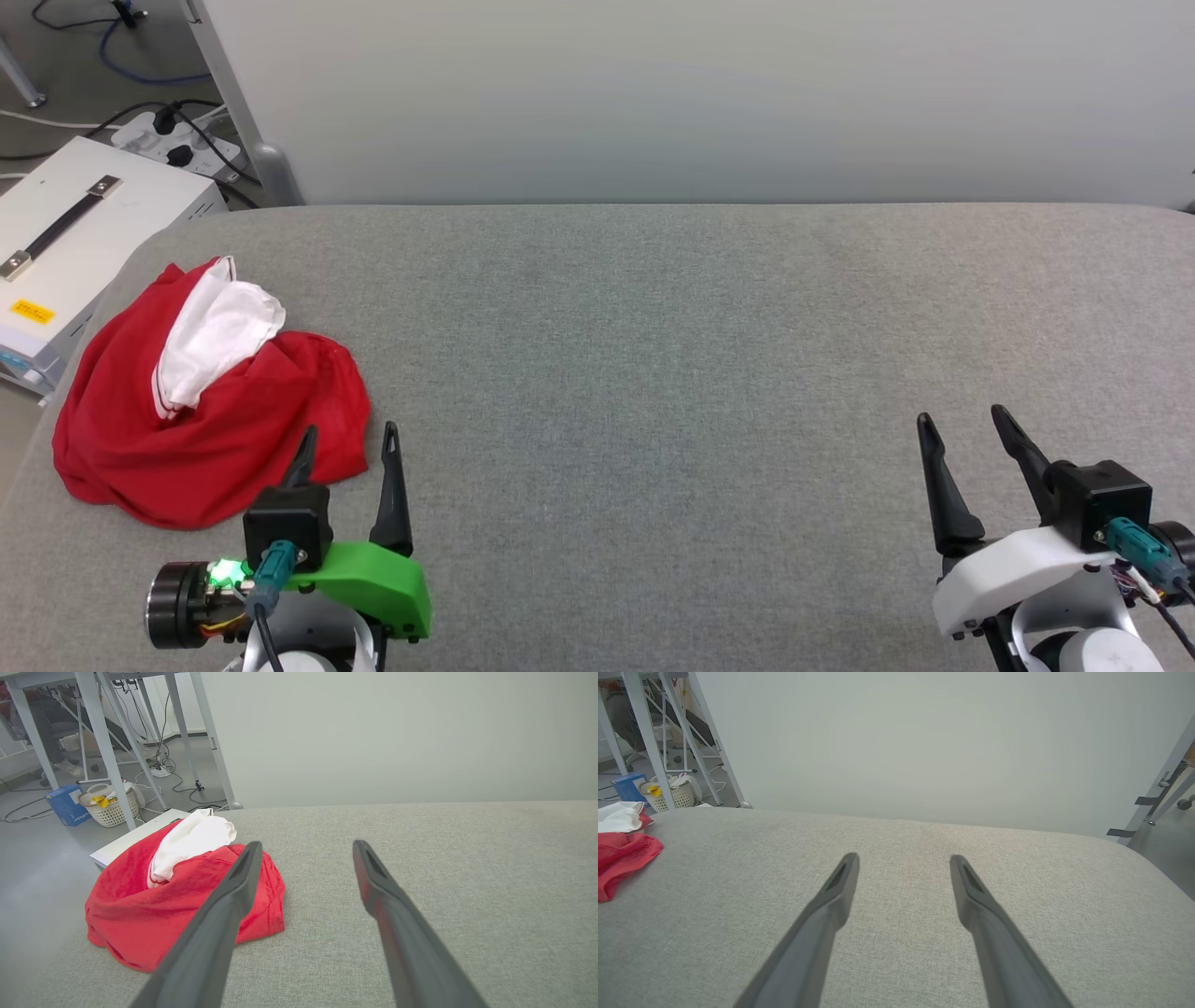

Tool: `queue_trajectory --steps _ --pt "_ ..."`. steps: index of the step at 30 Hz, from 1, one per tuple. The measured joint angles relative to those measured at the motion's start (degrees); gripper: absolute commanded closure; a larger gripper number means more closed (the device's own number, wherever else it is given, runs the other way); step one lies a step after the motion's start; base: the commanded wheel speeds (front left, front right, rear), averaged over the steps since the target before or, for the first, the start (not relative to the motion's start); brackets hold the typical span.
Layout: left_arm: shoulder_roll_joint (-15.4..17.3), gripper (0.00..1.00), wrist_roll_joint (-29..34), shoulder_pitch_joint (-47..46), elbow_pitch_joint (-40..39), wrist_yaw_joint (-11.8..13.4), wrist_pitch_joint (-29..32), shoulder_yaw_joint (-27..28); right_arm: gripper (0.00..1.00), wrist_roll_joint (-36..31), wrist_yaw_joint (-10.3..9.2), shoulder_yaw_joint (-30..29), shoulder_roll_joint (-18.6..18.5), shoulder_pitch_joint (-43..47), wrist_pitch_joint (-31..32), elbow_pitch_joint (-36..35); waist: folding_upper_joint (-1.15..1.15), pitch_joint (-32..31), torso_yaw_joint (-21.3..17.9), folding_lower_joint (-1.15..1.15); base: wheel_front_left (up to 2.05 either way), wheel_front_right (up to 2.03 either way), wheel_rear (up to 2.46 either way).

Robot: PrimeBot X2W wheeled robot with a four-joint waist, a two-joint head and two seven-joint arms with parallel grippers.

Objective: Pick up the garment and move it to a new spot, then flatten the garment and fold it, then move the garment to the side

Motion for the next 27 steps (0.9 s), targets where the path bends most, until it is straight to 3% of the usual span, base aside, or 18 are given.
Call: queue_trajectory --steps 27 --pt "0.0 0.0 -1.0 0.0 -0.5 1.2 -3.1 -1.2 0.0 4.4 0.0 -0.5 0.0 0.7 -3.2 -0.7 0.0 0.2 0.1 0.0 0.0 0.0 0.0"
